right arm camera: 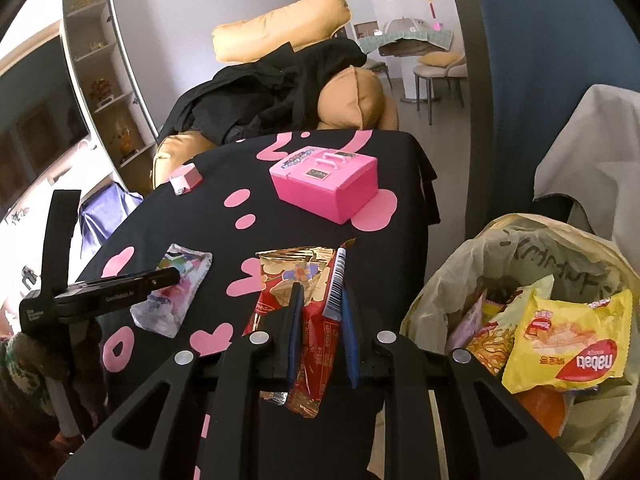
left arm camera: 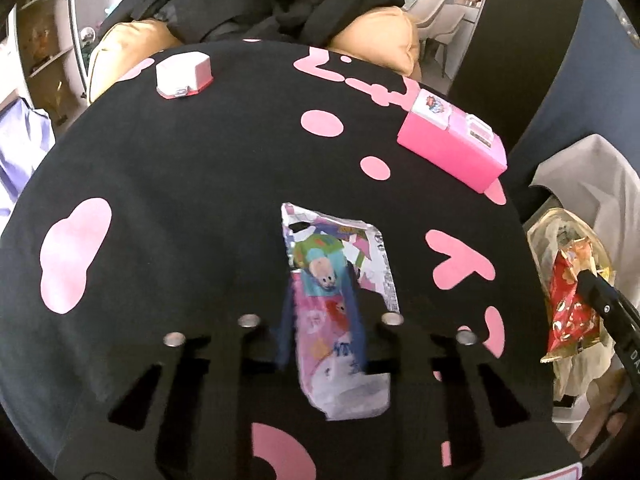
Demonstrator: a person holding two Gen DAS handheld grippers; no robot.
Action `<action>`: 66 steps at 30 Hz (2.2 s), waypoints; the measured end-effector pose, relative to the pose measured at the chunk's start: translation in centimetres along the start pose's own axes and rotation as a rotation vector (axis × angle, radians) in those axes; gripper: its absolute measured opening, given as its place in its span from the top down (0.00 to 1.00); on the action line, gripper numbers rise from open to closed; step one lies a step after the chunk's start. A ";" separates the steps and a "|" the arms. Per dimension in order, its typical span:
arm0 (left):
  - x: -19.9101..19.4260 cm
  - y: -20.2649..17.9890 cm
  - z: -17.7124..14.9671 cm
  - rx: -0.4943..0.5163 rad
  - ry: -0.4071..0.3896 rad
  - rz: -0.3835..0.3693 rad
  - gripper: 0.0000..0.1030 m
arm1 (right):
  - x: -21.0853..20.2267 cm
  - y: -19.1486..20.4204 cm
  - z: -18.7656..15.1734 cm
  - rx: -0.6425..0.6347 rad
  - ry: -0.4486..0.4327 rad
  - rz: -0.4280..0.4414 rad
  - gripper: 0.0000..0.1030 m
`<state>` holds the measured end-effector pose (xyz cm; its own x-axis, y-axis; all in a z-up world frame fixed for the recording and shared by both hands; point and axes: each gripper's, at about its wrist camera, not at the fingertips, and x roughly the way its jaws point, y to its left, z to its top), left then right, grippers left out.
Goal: Collect trash
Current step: 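Drop the white packet into the trash bag with the left tool while the right tool drops the red wrapper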
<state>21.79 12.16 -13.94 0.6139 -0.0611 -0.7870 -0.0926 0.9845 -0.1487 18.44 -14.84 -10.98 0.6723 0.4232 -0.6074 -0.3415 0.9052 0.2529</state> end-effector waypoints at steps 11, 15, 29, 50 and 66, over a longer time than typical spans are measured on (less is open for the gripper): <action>-7.2 0.2 0.7 0.020 -0.179 -0.113 0.94 | -4.6 2.7 1.8 -0.095 -0.096 -0.012 0.82; -10.3 -0.2 1.3 0.020 -0.240 -0.158 0.95 | -6.2 3.4 2.4 -0.115 -0.128 -0.015 0.82; -19.8 -6.0 4.8 0.107 -0.459 -0.265 0.95 | -14.4 2.1 4.8 -0.171 -0.287 -0.092 0.82; -11.9 -23.1 4.1 0.239 -0.253 -0.554 0.95 | -22.8 -10.6 3.3 -0.053 -0.386 -0.307 0.82; -4.1 -26.9 2.1 0.264 -0.107 -0.589 0.95 | -20.9 -12.8 2.5 -0.013 -0.337 -0.333 0.82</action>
<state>23.41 -13.74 -5.44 0.5787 -0.5995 -0.5529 0.4706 0.7992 -0.3740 10.37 -35.13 0.32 0.9217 0.1007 -0.3747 -0.0779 0.9941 0.0754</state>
